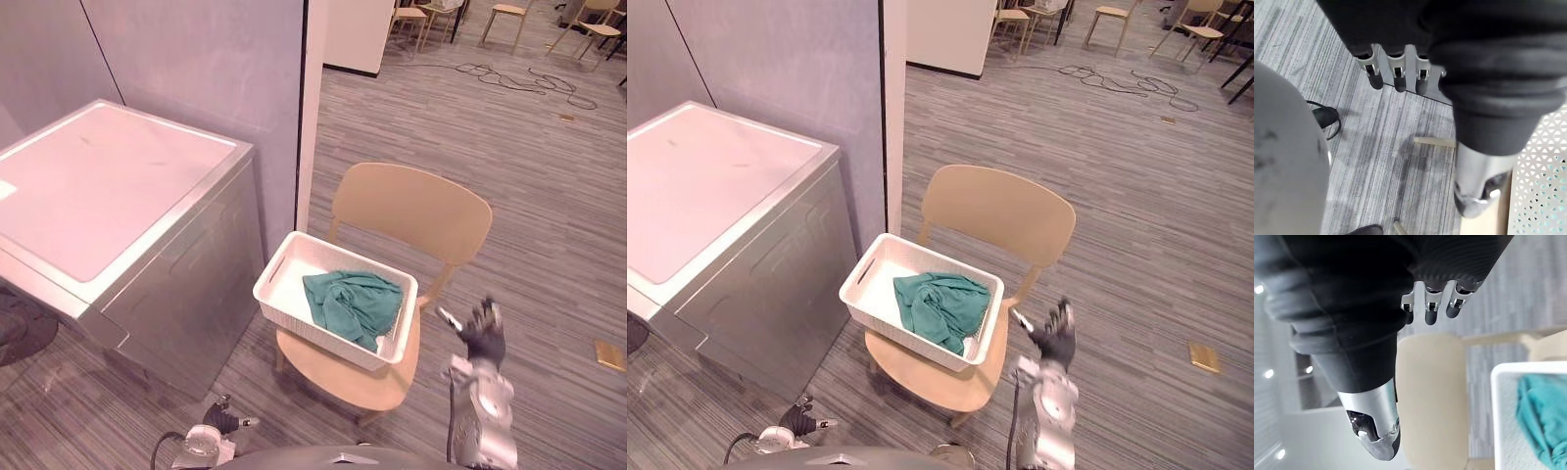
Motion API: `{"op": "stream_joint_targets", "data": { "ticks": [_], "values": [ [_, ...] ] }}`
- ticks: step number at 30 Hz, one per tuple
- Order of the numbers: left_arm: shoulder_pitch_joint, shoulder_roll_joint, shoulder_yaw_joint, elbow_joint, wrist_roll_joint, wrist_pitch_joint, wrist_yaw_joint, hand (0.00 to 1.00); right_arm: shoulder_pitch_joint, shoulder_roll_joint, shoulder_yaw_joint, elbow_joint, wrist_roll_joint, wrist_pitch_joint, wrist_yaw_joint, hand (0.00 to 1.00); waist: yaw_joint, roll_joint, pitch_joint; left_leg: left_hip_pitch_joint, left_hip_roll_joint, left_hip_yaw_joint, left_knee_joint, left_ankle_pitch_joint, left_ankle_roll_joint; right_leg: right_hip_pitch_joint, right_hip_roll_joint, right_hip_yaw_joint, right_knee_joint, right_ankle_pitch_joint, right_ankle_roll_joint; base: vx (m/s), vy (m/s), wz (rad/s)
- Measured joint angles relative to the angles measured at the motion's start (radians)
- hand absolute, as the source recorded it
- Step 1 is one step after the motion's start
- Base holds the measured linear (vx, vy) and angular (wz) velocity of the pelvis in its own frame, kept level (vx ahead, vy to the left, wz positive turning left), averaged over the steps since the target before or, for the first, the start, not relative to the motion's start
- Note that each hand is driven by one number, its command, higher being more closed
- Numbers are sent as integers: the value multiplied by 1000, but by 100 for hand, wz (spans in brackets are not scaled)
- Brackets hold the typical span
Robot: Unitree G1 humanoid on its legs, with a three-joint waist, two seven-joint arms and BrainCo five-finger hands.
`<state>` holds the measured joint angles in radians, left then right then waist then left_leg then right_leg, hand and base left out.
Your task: Pick up the laundry basket with both hands and put the clothes into the washing machine.
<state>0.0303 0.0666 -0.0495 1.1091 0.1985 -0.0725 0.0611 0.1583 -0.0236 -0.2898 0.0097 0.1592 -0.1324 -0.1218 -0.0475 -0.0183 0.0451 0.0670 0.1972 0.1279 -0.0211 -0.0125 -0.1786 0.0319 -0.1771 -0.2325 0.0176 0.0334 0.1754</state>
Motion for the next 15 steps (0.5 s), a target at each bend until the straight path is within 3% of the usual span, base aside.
{"op": "stream_joint_targets", "data": {
  "ticks": [3,6,11,15],
  "values": [
    [-11,15,-45,-14,36,-3,-1,0,-37,-14,109,-82,-58,-24,-12,0,14,-10,4,-41,-6,-34,-3,21,2,-2,0,-29,-35,23,-1,-59,-5,29],
    [-21,18,-101,-43,81,-7,-1,0,-143,-76,186,-67,-83,-33,-7,0,33,0,17,-77,-8,-57,-9,44,3,-25,0,-55,-40,34,-4,-50,-10,26],
    [-85,13,-151,-83,81,-12,-2,0,-485,-334,378,109,-117,-40,60,0,56,39,157,-149,-8,-92,-15,95,4,-95,1,-62,-14,57,-17,-132,-10,12],
    [-127,14,-165,-118,76,-16,-1,0,-663,-443,525,279,-172,-37,110,0,73,45,245,-219,-9,-113,37,96,5,-163,-11,-66,55,49,-22,-107,5,10]
  ]
}}
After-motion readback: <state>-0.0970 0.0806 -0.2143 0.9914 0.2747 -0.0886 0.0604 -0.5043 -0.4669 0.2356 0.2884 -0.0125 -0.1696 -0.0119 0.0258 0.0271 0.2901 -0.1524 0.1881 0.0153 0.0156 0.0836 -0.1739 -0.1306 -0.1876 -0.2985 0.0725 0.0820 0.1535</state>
